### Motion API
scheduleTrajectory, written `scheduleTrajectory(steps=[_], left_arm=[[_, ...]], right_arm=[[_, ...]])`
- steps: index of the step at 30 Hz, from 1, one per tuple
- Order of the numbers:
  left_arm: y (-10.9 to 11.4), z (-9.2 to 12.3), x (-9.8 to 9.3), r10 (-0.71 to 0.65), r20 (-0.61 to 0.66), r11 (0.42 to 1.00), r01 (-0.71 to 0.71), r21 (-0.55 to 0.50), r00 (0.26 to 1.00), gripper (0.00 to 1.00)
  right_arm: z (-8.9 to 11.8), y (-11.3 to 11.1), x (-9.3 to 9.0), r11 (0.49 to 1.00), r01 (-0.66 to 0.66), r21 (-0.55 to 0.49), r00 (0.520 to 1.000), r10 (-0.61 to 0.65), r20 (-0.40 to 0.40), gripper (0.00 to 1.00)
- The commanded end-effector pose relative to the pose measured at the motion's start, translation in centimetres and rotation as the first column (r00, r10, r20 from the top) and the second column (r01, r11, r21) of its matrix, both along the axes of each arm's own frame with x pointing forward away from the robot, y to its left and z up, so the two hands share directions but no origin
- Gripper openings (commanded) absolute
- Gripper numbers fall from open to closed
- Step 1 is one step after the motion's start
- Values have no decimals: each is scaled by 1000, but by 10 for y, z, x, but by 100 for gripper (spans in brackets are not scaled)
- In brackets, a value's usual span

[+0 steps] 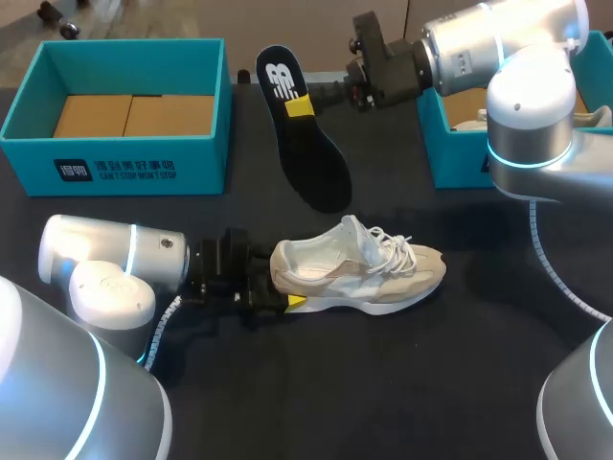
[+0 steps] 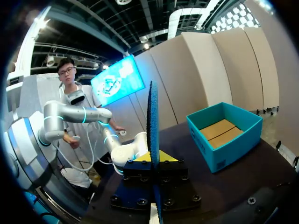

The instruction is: Take the shoe out of the shoebox, open the shoe tongue, remove and reinsert the insole, then place the shoe into the shoebox

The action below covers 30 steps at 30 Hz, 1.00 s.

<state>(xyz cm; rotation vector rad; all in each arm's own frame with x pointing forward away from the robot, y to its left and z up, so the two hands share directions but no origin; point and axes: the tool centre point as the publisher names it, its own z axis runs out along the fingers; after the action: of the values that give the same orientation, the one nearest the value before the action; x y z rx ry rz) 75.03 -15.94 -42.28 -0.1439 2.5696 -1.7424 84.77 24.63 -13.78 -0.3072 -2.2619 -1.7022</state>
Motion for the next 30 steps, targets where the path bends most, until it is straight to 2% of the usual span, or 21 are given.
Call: scheduleTrajectory(steps=[1,4,10,22,30], left_arm=[[0,-1,0,-1,-1,1000,1,4,1000,0],[0,-1,0,-1,-1,1000,1,4,1000,0],[0,-1,0,-1,-1,1000,1,4,1000,0],[0,-1,0,-1,-1,1000,1,4,1000,0],[0,-1,0,-1,-1,1000,1,4,1000,0]], right_arm=[[1,-2,0,1000,-4,29,1000,4,-10,0],[18,-8,0,992,-4,123,999,10,-43,0],[50,-20,-11,980,28,195,991,-2,-133,0],[100,-32,-38,980,62,192,965,-9,-263,0],[125,-36,-60,987,57,152,953,-9,-303,0]])
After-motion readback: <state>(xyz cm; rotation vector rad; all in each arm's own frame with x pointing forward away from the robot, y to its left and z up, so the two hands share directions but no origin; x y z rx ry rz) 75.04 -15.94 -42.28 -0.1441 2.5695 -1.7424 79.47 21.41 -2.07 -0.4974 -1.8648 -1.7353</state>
